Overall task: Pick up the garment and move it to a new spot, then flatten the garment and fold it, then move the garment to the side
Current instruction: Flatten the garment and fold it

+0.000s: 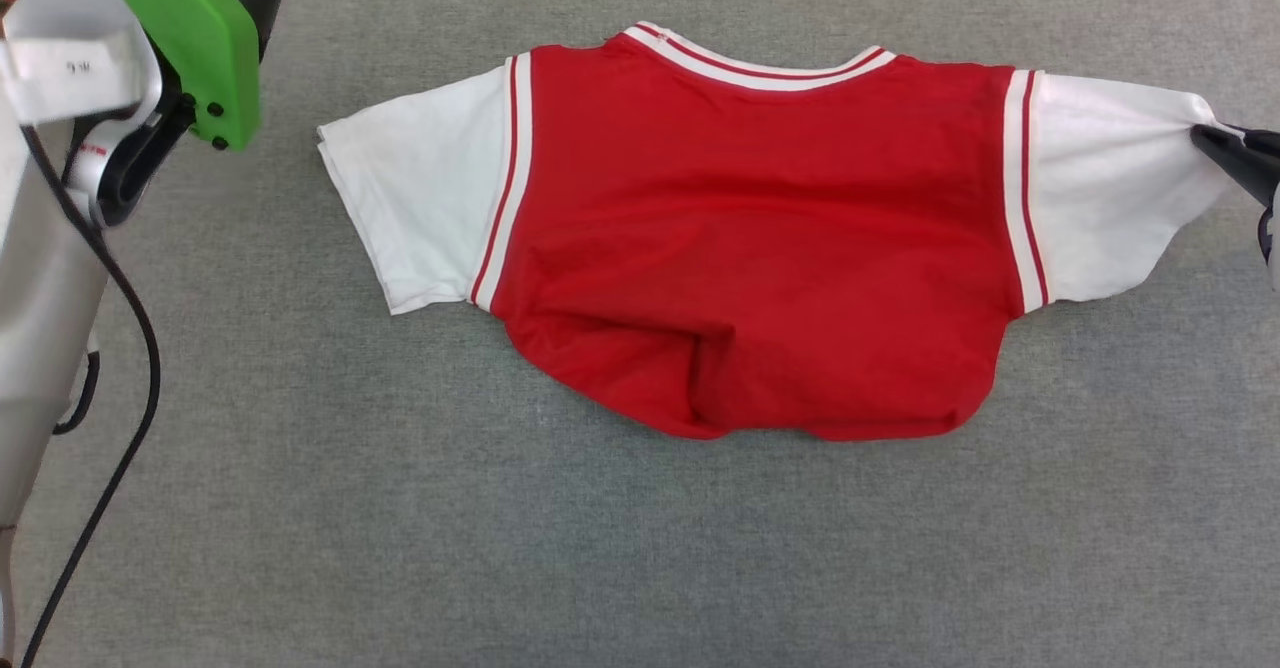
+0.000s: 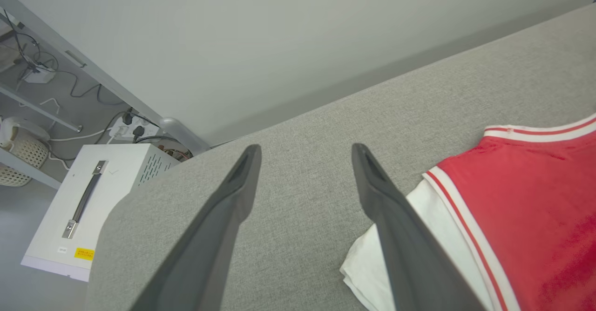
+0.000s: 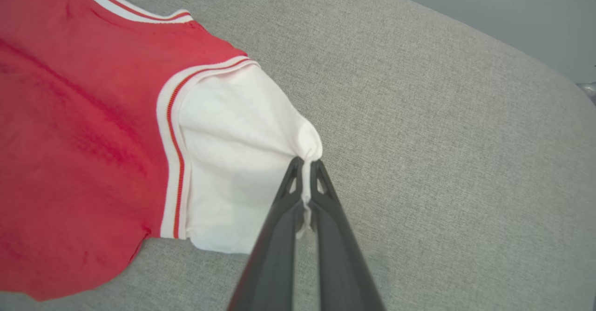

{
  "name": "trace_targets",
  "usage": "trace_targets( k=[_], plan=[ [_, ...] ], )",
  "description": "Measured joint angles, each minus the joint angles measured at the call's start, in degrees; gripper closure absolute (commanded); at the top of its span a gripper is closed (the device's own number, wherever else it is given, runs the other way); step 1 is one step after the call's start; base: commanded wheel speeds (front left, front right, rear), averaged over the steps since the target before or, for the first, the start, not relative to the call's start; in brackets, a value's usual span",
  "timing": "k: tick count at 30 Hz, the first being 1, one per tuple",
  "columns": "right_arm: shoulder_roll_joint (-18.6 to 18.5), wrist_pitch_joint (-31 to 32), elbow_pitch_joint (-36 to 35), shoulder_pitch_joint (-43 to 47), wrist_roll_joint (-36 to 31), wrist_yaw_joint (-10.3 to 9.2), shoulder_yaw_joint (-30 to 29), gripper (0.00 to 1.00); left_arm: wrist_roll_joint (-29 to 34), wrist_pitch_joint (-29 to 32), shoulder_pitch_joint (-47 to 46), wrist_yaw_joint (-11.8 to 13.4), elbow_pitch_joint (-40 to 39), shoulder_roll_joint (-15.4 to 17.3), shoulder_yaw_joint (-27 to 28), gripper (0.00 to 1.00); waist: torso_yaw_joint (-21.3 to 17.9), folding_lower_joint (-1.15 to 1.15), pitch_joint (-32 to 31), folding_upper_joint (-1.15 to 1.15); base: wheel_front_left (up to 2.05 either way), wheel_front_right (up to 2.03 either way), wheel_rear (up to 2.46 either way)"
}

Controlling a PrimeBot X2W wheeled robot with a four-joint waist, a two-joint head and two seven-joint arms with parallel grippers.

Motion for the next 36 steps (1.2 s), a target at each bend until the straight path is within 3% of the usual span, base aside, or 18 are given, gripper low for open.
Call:
trace_targets(
  k=[6, 12, 26, 27, 28, 32, 36],
  plan=[
    [0.6, 0.0, -2.6, 0.3, -0.7, 0.00, 0.2, 1.00, -9.1, 18.3, -5.4, -0.3, -0.2, 1.9, -7.3, 0.00, -1.7, 0.00, 1.9, 0.00, 0.00, 0.00, 0.00],
    [0.7, 0.4, -3.8, 0.3, -0.9, 0.00, 0.1, 1.00, -15.5, 29.0, -8.2, -0.3, -1.1, 4.8, -13.7, 0.00, -2.7, 0.00, 3.6, 0.00, 0.00, 0.00, 0.00],
    [2.4, 0.8, -4.4, -0.5, -1.5, 0.00, 0.5, 1.00, -18.6, 32.7, -9.1, -0.3, 5.1, 7.1, -22.0, 0.00, -4.1, 0.00, 8.0, 0.00, 0.00, 0.00, 0.00],
    [2.5, 0.8, -4.4, -0.7, -1.5, 0.00, 0.6, 1.00, -18.8, 32.7, -9.4, -0.3, 5.0, 7.2, -22.5, 0.33, -4.2, 0.00, 8.2, 0.00, 0.00, 0.00, 0.00],
    [2.5, 0.8, -4.3, -0.8, -1.5, -0.01, 0.7, 1.00, -19.0, 32.7, -9.6, -0.3, 5.0, 7.3, -23.1, 1.00, -4.2, 0.00, 8.3, 0.00, 0.00, 0.00, 0.00],
    [2.6, 0.7, -3.9, -0.8, -1.6, 0.00, 1.3, 1.00, -20.0, 31.2, -10.1, -0.4, 4.7, 7.0, -25.4, 1.00, -4.1, 0.00, 7.9, 0.00, 0.00, 0.00, 0.00],
    [2.7, -1.7, -2.8, -1.1, -1.9, 0.00, 0.6, 1.00, -19.8, 25.8, -10.1, -0.4, 5.1, 6.7, -27.9, 1.00, -3.5, 0.00, 6.0, 0.00, 0.00, 0.00, 0.00]
  ],
)
